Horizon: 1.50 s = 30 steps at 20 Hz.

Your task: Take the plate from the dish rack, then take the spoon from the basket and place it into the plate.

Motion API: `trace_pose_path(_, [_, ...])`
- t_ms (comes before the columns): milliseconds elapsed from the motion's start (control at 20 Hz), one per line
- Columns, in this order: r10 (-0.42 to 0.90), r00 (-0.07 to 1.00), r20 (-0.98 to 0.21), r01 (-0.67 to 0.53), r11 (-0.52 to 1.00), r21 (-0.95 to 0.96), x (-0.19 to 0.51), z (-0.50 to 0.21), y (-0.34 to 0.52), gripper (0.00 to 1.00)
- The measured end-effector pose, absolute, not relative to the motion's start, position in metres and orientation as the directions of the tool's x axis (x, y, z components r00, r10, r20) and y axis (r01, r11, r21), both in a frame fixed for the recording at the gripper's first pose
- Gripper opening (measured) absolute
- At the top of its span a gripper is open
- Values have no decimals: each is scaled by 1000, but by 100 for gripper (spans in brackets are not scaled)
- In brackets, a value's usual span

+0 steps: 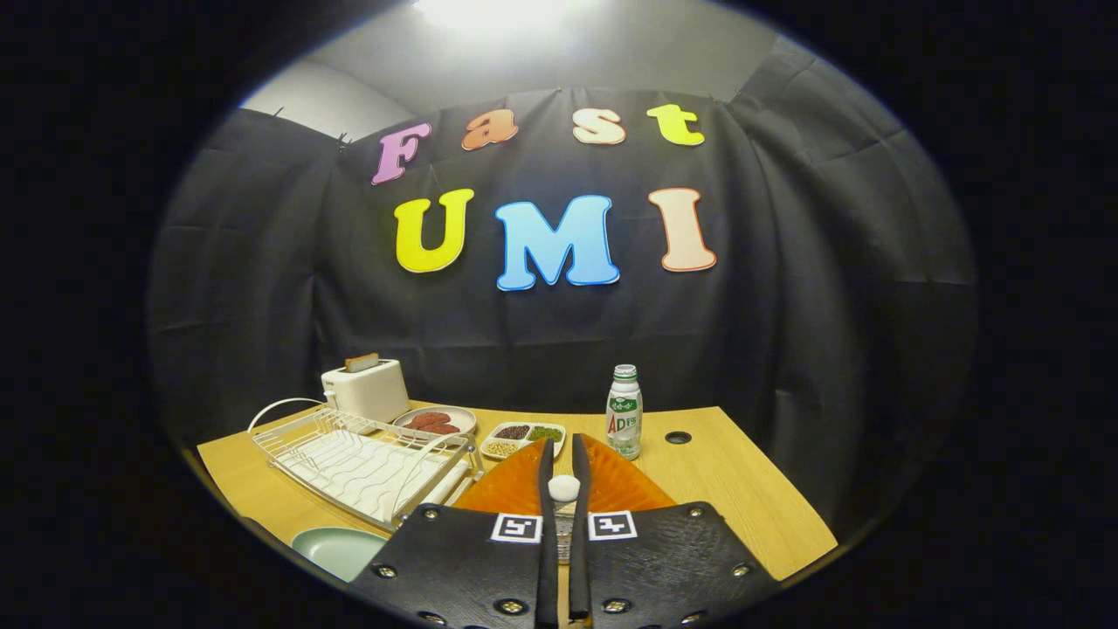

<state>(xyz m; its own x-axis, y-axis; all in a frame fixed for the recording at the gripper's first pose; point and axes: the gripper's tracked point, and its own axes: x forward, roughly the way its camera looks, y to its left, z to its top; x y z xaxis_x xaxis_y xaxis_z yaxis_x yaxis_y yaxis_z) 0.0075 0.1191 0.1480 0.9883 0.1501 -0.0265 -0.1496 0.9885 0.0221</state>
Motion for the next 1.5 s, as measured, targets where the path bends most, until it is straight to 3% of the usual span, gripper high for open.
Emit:
trace_pose_path(250, [167,985,-41,-167,986,7,-26,179,123,5])
trace_pose_path(800, [260,950,-171,-262,965,9,-98,174,175,5])
trace_pose_path(1500, [393,860,-325,-410,912,17,-99,114,271,5])
